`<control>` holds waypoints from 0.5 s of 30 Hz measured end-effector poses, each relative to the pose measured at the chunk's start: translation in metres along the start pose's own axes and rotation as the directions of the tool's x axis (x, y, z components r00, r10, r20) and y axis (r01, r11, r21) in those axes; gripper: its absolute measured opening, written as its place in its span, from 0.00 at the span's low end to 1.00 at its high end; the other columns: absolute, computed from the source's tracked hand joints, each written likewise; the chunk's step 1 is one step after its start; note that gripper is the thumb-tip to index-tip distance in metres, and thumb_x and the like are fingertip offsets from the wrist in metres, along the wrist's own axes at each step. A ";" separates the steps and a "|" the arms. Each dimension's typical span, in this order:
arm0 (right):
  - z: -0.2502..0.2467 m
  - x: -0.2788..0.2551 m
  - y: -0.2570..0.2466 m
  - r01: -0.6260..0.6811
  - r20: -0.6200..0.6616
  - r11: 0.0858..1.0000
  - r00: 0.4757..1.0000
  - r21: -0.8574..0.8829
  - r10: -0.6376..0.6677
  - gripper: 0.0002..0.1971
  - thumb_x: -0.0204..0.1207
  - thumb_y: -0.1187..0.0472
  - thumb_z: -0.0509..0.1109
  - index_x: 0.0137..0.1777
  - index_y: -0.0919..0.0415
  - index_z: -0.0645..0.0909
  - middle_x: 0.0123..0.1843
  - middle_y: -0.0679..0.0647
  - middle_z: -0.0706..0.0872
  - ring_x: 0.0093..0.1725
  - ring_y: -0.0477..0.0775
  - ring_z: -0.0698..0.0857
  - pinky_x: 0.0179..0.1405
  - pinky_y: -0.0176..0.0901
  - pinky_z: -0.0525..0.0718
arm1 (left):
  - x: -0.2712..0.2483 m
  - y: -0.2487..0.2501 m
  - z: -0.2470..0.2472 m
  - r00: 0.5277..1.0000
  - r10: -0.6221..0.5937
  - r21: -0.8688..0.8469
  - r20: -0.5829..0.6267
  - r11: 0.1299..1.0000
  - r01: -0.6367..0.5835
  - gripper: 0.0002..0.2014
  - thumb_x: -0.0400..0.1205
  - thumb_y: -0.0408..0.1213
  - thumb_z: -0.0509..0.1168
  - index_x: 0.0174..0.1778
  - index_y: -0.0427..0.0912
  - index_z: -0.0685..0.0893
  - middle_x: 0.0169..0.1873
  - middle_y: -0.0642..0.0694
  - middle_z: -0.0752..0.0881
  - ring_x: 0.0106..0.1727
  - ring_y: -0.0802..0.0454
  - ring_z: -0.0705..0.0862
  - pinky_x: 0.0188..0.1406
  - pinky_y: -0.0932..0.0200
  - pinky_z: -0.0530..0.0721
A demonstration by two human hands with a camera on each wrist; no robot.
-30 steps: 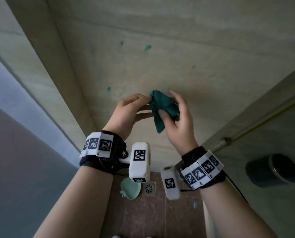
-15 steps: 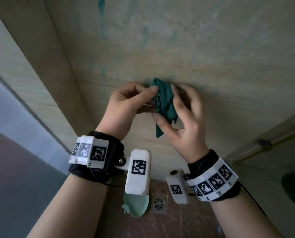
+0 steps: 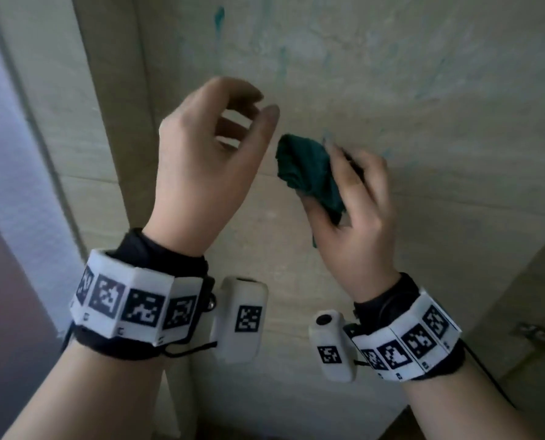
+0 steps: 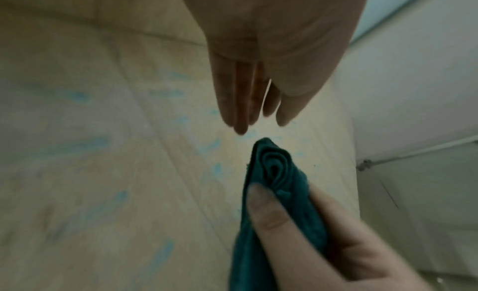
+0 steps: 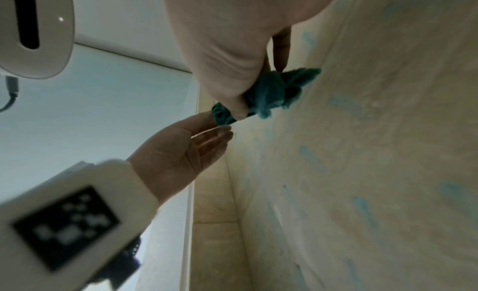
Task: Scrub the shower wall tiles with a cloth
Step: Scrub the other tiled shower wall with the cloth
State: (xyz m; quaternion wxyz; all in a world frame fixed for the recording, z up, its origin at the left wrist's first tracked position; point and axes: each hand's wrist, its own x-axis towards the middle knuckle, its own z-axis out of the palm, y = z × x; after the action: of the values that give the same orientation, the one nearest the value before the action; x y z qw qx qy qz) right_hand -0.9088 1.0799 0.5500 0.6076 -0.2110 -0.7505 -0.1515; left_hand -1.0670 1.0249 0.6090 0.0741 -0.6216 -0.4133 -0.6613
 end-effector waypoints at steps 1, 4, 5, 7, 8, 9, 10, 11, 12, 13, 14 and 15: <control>0.001 0.003 -0.003 0.013 -0.022 1.000 1.000 0.004 -0.013 0.22 0.75 0.68 0.74 0.68 0.73 0.77 0.57 0.71 0.80 0.56 0.68 0.82 0.52 0.61 0.84 | 0.004 0.002 -0.004 0.991 0.110 0.104 -0.076 0.989 -0.101 0.09 0.84 0.37 0.66 0.53 0.35 0.83 0.47 0.47 0.85 0.41 0.55 0.86 0.37 0.64 0.83; 0.001 0.022 -0.013 0.034 -0.053 0.999 0.998 -0.031 -0.036 0.22 0.74 0.67 0.74 0.68 0.67 0.78 0.57 0.67 0.83 0.54 0.66 0.83 0.50 0.60 0.82 | 0.027 0.008 -0.018 0.906 0.381 0.441 -0.182 0.856 -0.271 0.12 0.81 0.31 0.63 0.58 0.30 0.82 0.55 0.37 0.84 0.56 0.46 0.81 0.54 0.54 0.81; 0.000 0.033 -0.016 0.036 -0.053 0.998 0.998 -0.049 -0.039 0.21 0.73 0.67 0.75 0.66 0.67 0.80 0.56 0.66 0.84 0.53 0.64 0.83 0.50 0.58 0.81 | 0.039 0.013 -0.024 0.875 0.435 0.569 -0.213 0.783 -0.251 0.15 0.79 0.30 0.63 0.61 0.32 0.82 0.60 0.36 0.83 0.63 0.43 0.79 0.62 0.50 0.77; -0.001 0.056 -0.020 0.034 -0.052 0.998 0.998 -0.049 -0.036 0.18 0.72 0.66 0.75 0.63 0.67 0.84 0.56 0.63 0.85 0.53 0.63 0.84 0.50 0.57 0.81 | 0.064 0.024 -0.039 0.863 0.420 0.723 -0.280 0.684 -0.098 0.24 0.78 0.33 0.63 0.72 0.38 0.77 0.72 0.36 0.77 0.75 0.38 0.71 0.74 0.46 0.66; -0.002 0.068 -0.023 0.038 -0.056 0.999 0.998 -0.035 -0.040 0.17 0.72 0.66 0.75 0.61 0.67 0.84 0.56 0.62 0.86 0.53 0.62 0.85 0.50 0.59 0.81 | 0.075 0.029 -0.046 0.885 0.364 0.739 -0.292 0.672 -0.033 0.28 0.79 0.35 0.61 0.78 0.39 0.71 0.77 0.36 0.70 0.79 0.38 0.66 0.79 0.48 0.60; -0.003 0.079 -0.026 0.048 -0.061 0.999 0.997 -0.021 -0.050 0.16 0.72 0.67 0.75 0.60 0.67 0.85 0.55 0.61 0.86 0.53 0.62 0.85 0.49 0.60 0.82 | 0.085 0.031 -0.053 0.907 0.309 0.738 -0.286 0.675 0.003 0.30 0.81 0.37 0.59 0.82 0.39 0.63 0.81 0.36 0.64 0.82 0.39 0.60 0.81 0.50 0.53; -0.004 0.088 -0.028 0.065 -0.067 0.998 0.996 -0.013 -0.066 0.15 0.72 0.67 0.74 0.59 0.67 0.85 0.55 0.60 0.86 0.52 0.62 0.85 0.48 0.61 0.83 | 0.094 0.030 -0.060 0.920 0.280 0.733 -0.273 0.680 0.010 0.32 0.82 0.38 0.57 0.84 0.38 0.57 0.83 0.37 0.59 0.84 0.41 0.55 0.82 0.52 0.48; -0.006 0.097 -0.031 0.084 -0.072 0.996 0.994 -0.011 -0.085 0.15 0.72 0.68 0.74 0.59 0.67 0.85 0.54 0.60 0.86 0.51 0.62 0.85 0.47 0.61 0.83 | 0.100 0.029 -0.065 0.926 0.277 0.731 -0.256 0.682 -0.002 0.33 0.83 0.40 0.56 0.84 0.37 0.54 0.83 0.38 0.56 0.84 0.42 0.53 0.83 0.53 0.46; -0.007 0.105 -0.033 0.101 -0.076 0.995 0.992 -0.010 -0.102 0.15 0.72 0.68 0.74 0.58 0.67 0.85 0.53 0.60 0.86 0.50 0.62 0.86 0.45 0.61 0.83 | 0.106 0.025 -0.069 0.931 0.283 0.735 -0.230 0.677 -0.024 0.34 0.83 0.40 0.56 0.84 0.36 0.52 0.84 0.39 0.54 0.85 0.43 0.51 0.83 0.54 0.45; -0.009 0.112 -0.034 0.115 -0.081 0.993 0.990 -0.003 -0.114 0.14 0.72 0.68 0.74 0.58 0.67 0.86 0.51 0.60 0.86 0.49 0.62 0.86 0.44 0.61 0.84 | 0.111 0.021 -0.072 0.938 0.282 0.734 -0.202 0.678 -0.046 0.34 0.84 0.40 0.55 0.84 0.36 0.51 0.84 0.39 0.53 0.85 0.44 0.50 0.84 0.54 0.45; -0.010 0.119 -0.035 0.126 -0.087 0.992 0.988 0.005 -0.125 0.14 0.72 0.69 0.74 0.58 0.68 0.85 0.50 0.60 0.86 0.47 0.61 0.85 0.43 0.60 0.84 | 0.114 0.016 -0.074 0.947 0.270 0.723 -0.176 0.688 -0.061 0.34 0.84 0.39 0.55 0.84 0.36 0.50 0.84 0.40 0.51 0.85 0.45 0.48 0.84 0.55 0.44; -0.011 0.125 -0.036 0.133 -0.093 0.991 0.987 0.011 -0.131 0.15 0.72 0.69 0.74 0.58 0.68 0.85 0.49 0.60 0.85 0.46 0.61 0.85 0.43 0.58 0.85 | 0.116 0.011 -0.076 0.955 0.255 0.709 -0.149 0.701 -0.076 0.33 0.85 0.37 0.55 0.84 0.35 0.48 0.85 0.41 0.50 0.85 0.46 0.47 0.84 0.56 0.43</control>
State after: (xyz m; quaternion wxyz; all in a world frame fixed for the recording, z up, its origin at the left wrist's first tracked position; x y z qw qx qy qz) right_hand -0.9390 1.0605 0.6755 0.6321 -0.1482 -0.7352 -0.1946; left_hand -1.1430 1.0172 0.7250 0.4104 -0.4994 -0.5615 -0.5166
